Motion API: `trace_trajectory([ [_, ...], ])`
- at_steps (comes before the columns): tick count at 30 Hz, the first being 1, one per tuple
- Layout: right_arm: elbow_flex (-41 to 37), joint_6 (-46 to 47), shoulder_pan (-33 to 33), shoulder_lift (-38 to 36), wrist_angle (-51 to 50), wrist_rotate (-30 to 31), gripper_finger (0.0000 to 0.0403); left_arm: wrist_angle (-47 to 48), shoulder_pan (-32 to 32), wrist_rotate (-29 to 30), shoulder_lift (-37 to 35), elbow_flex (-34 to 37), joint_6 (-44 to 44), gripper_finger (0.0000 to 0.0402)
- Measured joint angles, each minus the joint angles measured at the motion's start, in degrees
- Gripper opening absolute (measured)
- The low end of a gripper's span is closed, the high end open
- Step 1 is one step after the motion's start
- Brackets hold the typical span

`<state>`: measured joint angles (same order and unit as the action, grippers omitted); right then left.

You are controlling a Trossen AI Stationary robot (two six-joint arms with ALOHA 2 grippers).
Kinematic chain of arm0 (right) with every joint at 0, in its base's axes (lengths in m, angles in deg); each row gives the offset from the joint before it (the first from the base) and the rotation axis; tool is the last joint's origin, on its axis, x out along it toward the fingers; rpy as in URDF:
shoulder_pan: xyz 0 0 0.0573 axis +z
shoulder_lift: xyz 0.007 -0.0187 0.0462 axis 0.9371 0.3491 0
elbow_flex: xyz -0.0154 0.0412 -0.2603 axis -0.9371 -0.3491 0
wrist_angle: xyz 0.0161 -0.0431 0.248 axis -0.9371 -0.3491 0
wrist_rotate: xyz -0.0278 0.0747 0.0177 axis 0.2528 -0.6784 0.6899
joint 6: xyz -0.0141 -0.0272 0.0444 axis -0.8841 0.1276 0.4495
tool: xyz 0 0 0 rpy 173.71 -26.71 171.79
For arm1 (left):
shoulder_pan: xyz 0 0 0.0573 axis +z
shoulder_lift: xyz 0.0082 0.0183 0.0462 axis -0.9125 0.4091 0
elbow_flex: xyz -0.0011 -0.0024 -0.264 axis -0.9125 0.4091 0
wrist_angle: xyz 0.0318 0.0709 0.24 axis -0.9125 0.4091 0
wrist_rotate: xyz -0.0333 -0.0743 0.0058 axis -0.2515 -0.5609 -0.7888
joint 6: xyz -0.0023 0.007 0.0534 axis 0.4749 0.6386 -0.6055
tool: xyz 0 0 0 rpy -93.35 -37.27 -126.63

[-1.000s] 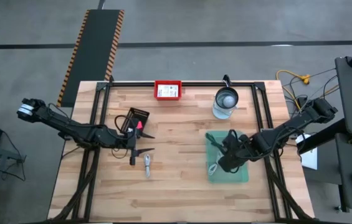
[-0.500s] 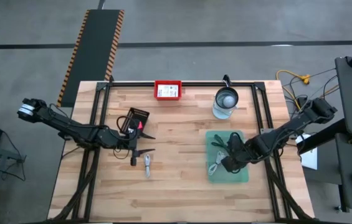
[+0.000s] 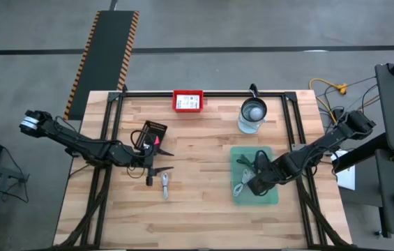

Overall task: Pick and place items into bin
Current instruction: Put the green charger cable into the green bin

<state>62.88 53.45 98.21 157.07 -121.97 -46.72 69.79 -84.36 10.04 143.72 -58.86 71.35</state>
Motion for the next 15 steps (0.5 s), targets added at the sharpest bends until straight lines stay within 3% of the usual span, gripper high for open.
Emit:
trace_trajectory([
  [9, 0.0, -5.5, 0.9, 0.0, 4.1, -2.1, 0.0021, 0.0, 0.0, 0.0, 0.0, 0.0, 0.0, 0.0194],
  [15, 0.0, -4.3, 0.9, 0.1, 5.6, -5.8, 0.0021, 0.0, 0.0, 0.0, 0.0, 0.0, -0.1, 0.0194],
])
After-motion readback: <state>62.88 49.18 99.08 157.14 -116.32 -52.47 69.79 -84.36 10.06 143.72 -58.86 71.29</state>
